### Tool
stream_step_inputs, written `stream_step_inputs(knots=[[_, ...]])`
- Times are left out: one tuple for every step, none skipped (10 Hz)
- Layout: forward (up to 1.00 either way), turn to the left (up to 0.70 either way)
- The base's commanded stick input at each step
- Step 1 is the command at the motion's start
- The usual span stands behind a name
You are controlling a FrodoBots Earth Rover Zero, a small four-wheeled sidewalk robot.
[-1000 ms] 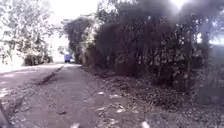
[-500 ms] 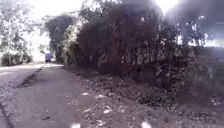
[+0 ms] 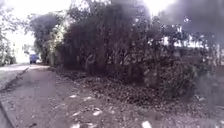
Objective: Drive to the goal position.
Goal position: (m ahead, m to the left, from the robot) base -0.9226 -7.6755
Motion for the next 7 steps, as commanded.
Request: stream_step_inputs(knots=[[0.00, -0.69], [0.00, -0.69], [0.00, -0.69], [0.00, -0.69], [0.00, -0.69], [0.00, -0.69], [0.00, -0.69]])
